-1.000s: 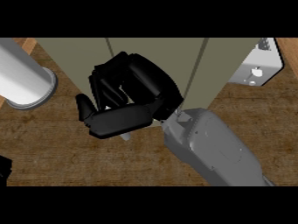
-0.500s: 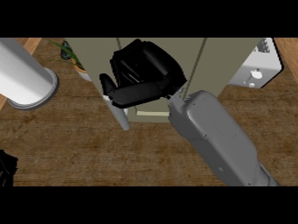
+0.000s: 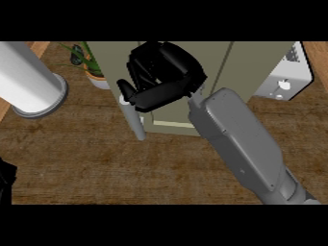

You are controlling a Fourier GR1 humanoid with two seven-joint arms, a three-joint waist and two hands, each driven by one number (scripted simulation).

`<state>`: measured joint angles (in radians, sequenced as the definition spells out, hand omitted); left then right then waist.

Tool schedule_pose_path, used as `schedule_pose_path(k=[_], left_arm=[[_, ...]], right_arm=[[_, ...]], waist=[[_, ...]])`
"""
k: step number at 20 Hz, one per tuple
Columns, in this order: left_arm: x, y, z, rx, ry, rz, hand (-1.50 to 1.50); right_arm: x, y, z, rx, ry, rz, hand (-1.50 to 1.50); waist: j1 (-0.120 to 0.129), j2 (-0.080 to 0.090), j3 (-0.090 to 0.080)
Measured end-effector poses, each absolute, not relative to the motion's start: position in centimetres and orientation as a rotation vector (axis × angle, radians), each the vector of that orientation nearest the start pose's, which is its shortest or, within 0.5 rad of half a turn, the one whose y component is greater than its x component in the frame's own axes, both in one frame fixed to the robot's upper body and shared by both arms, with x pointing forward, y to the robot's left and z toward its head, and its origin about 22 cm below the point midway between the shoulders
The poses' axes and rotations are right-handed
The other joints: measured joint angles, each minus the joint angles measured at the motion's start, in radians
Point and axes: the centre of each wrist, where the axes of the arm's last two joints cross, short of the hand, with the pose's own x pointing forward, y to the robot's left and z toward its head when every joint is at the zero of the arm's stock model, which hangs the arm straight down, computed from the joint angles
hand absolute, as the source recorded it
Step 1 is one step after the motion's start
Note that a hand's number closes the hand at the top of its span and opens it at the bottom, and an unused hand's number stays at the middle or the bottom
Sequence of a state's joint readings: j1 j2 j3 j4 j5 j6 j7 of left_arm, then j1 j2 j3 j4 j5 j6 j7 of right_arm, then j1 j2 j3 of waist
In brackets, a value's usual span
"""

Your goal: Pick up the wine, place it into the cabinet and close the cabinet

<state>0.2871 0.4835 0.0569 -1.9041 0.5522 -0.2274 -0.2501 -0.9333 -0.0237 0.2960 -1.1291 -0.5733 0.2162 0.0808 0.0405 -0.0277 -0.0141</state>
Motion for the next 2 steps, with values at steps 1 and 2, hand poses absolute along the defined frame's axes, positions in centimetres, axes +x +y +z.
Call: schedule_pose_path(k=[1, 2], left_arm=[[17.19, 33.52, 6.81, -0.233, -1.875, -0.109, 1.50], [17.33, 33.50, 6.91, -0.238, -1.877, -0.114, 1.50]], right_arm=[[37.53, -4.73, 16.26, 0.896, -1.627, 0.580, 1.50], [37.69, -4.78, 16.21, 0.904, -1.629, 0.586, 1.50]], waist=[[0.000, 0.000, 0.000], [0.002, -0.001, -0.001]])
